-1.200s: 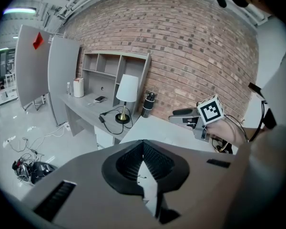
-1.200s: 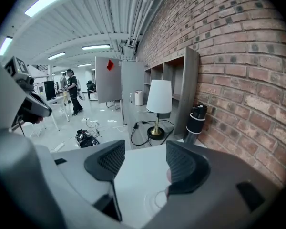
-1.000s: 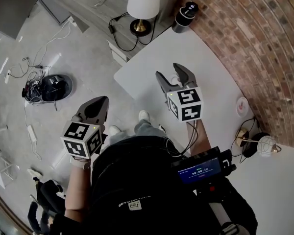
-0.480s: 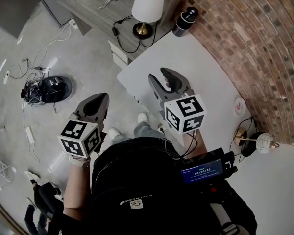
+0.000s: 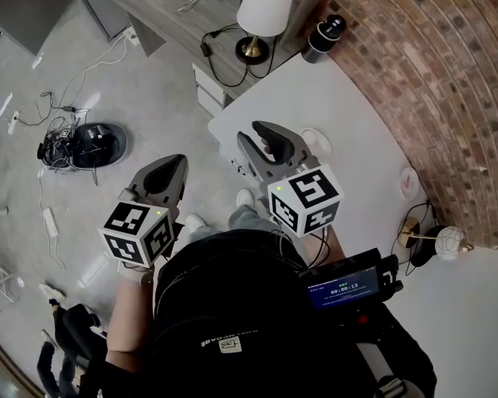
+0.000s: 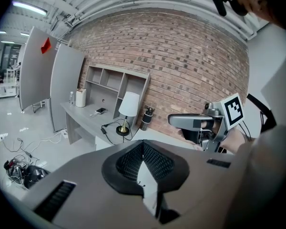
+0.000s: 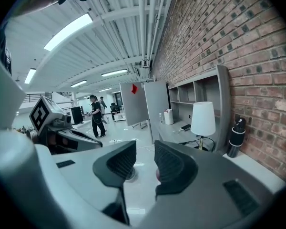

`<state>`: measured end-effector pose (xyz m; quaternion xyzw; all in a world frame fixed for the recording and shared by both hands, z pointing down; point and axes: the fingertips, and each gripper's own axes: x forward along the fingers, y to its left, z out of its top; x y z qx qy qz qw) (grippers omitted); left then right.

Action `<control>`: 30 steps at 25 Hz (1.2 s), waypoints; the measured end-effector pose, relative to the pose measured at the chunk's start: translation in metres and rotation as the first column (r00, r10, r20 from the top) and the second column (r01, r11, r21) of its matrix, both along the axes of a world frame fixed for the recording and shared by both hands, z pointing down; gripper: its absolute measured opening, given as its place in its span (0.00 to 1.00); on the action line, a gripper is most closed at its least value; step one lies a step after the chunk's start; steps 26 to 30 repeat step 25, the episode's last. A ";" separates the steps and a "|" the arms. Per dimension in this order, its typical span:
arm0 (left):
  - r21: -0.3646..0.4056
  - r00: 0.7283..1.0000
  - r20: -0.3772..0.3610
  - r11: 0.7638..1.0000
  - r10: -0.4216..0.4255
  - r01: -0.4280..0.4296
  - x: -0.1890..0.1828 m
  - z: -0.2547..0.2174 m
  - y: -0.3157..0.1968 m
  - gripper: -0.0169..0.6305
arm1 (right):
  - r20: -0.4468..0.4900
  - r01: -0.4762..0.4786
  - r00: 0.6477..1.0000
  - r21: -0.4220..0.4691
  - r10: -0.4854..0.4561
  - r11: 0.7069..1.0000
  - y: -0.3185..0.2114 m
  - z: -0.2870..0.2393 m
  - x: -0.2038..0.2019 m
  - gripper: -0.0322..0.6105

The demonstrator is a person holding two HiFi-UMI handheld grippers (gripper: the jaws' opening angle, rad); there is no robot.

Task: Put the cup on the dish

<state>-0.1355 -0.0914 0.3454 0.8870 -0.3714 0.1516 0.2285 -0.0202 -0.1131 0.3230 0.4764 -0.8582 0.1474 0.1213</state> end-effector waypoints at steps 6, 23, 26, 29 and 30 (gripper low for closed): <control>-0.004 1.000 -0.001 1.000 0.005 -0.005 -0.008 0.002 0.000 0.04 | 0.026 0.020 0.999 -0.022 -0.019 1.000 0.004 0.005 -0.020 0.24; -0.020 0.999 0.005 0.999 0.035 -0.035 -0.003 0.009 -0.013 0.04 | 0.029 0.002 1.000 -0.049 0.000 0.999 -0.004 0.016 -0.017 0.24; -0.023 0.999 0.005 0.999 0.036 -0.036 -0.002 0.011 -0.016 0.04 | 0.024 0.002 1.000 -0.052 -0.001 0.999 -0.006 0.017 -0.015 0.24; -0.023 0.999 0.005 0.999 0.036 -0.036 -0.002 0.011 -0.016 0.04 | 0.024 0.002 1.000 -0.052 -0.001 0.999 -0.006 0.017 -0.015 0.24; -0.023 0.999 0.005 0.999 0.036 -0.036 -0.002 0.011 -0.016 0.04 | 0.024 0.002 1.000 -0.052 -0.001 0.999 -0.006 0.017 -0.015 0.24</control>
